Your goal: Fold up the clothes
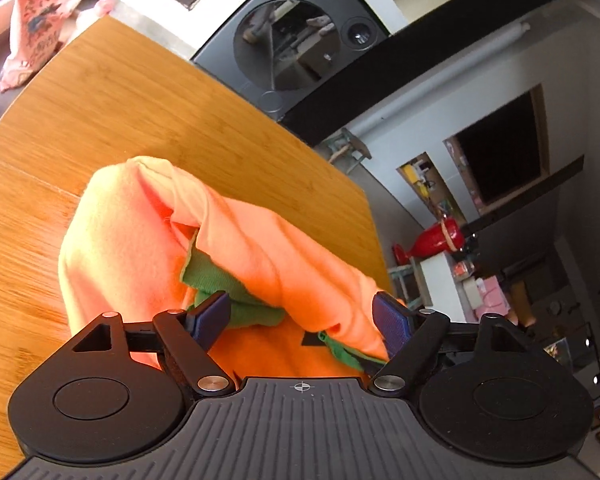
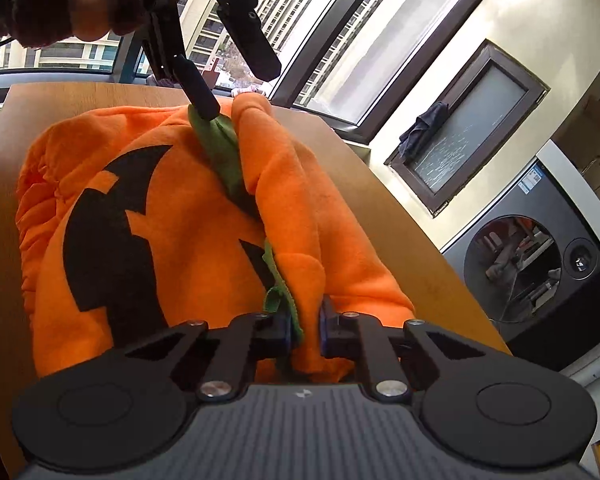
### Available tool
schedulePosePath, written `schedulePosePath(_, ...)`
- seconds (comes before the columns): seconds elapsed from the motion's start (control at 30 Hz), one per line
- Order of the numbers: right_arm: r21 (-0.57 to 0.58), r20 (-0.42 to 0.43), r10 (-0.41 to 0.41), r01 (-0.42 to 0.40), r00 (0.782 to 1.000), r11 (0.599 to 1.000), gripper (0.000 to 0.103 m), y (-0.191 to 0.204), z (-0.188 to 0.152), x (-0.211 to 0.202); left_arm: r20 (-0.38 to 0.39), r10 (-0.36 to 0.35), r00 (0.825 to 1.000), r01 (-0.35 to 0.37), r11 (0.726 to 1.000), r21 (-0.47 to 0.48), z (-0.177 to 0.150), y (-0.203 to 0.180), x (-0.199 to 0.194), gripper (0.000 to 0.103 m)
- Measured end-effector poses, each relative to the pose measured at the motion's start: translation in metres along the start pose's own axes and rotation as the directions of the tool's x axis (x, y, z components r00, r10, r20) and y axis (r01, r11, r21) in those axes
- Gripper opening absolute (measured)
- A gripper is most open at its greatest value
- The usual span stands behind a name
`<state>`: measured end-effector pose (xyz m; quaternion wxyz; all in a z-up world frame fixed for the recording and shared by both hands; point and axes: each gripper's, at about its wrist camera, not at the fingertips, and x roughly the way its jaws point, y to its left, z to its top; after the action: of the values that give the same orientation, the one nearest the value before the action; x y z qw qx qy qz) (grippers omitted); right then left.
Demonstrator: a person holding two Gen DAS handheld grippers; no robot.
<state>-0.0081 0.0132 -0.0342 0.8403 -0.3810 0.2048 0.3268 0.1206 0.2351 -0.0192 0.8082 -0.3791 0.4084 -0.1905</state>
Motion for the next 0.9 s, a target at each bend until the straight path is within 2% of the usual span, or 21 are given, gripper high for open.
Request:
schedulePosePath(0.1,-0.001,0.002,-0.007,0.007,1.0,1.0,0.01,0.0,-0.005,-0.005,-0.016,0.008,1.0,-0.009,0.999,-0.041,0.02,0.009,0.029,0.081)
schedulePosePath(0.2,0.018,0.003,-0.026,0.026,1.0,0.999,0.01,-0.007,-0.009,-0.003,-0.038,0.056,0.998,-0.056,0.998,0.003,0.033,0.006,0.057,0.056)
schedulePosePath(0.23,0.024,0.003,-0.034,0.033,0.999,0.999,0.01,-0.01,-0.011,-0.002,-0.037,0.072,0.997,-0.071,0.997,0.041,0.037,0.002,0.064,0.041)
schedulePosePath(0.27,0.031,0.003,-0.041,0.041,0.999,0.999,0.01,-0.013,-0.012,0.0,-0.025,0.079,0.997,-0.077,0.994,0.082,0.041,-0.005,0.068,0.031)
schedulePosePath(0.37,0.027,0.007,-0.073,0.073,0.997,0.997,0.008,-0.025,-0.012,0.005,0.016,0.085,0.996,-0.087,0.977,0.196,0.053,-0.03,0.073,0.017)
schedulePosePath(0.5,0.037,0.052,-0.144,0.142,0.988,0.989,0.007,-0.054,-0.004,-0.008,0.055,0.033,0.998,-0.048,0.952,0.303,0.056,-0.073,0.052,0.015)
schedulePosePath(0.63,0.041,0.115,-0.152,0.148,0.982,0.988,0.007,-0.068,-0.005,-0.05,0.048,-0.043,0.998,0.018,0.902,0.431,0.015,-0.1,0.01,0.015)
schedulePosePath(0.7,0.035,0.122,-0.118,0.115,0.985,0.993,0.007,-0.059,-0.011,-0.074,0.016,-0.055,0.998,0.041,0.88,0.473,-0.016,-0.104,-0.005,0.015)
schedulePosePath(0.77,0.01,0.111,-0.077,0.077,0.991,0.997,0.007,-0.043,-0.02,-0.095,-0.016,-0.055,0.998,0.056,0.87,0.49,-0.048,-0.1,-0.014,0.016)
schedulePosePath(0.9,-0.003,0.041,0.017,-0.017,0.999,1.0,0.007,-0.006,-0.039,-0.111,-0.103,-0.015,0.995,0.062,0.884,0.464,-0.096,-0.07,-0.011,0.016)
